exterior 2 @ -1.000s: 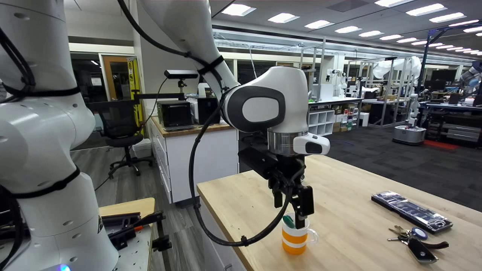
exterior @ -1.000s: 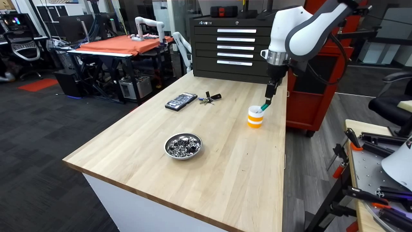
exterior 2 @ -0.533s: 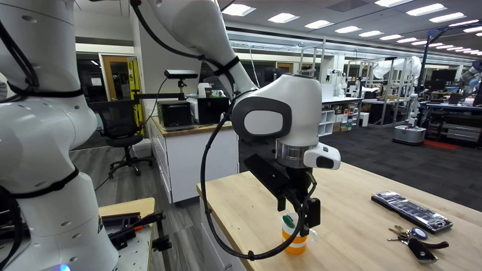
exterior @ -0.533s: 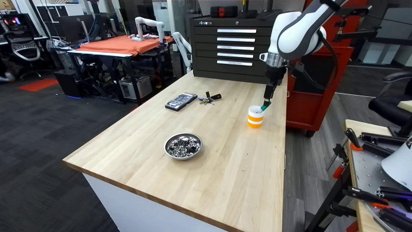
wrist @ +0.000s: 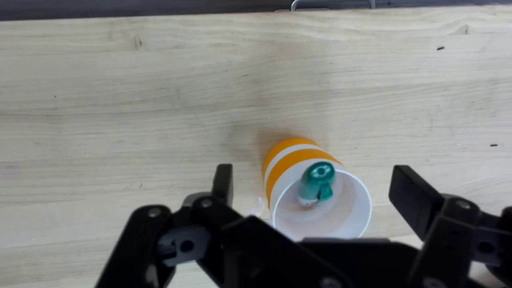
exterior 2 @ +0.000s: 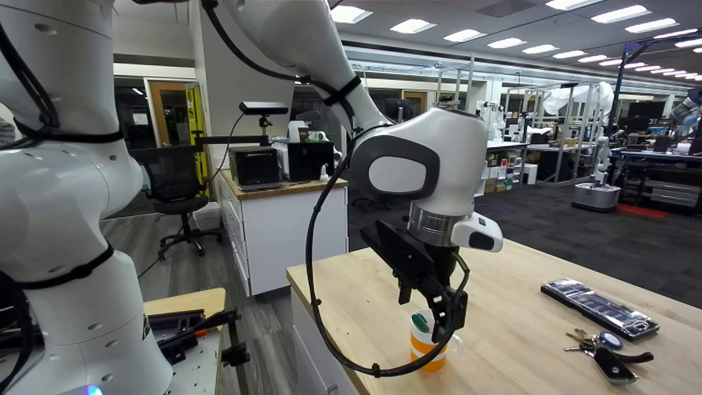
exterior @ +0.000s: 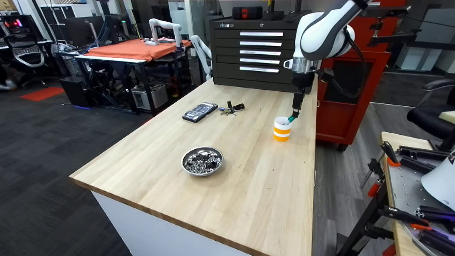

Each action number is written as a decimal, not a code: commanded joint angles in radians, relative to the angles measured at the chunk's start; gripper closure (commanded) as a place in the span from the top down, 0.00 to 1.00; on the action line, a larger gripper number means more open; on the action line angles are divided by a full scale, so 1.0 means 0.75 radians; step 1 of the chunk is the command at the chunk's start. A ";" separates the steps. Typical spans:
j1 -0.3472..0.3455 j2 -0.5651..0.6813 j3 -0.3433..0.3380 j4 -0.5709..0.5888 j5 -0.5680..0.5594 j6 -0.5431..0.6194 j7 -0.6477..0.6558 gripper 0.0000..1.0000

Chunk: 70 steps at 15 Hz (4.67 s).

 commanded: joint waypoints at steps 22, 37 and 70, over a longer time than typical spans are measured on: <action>-0.024 0.088 0.046 0.100 -0.003 -0.051 -0.136 0.32; -0.006 0.007 0.013 0.105 -0.097 -0.147 -0.061 0.06; 0.245 0.181 0.126 0.408 -0.220 -0.251 0.615 0.06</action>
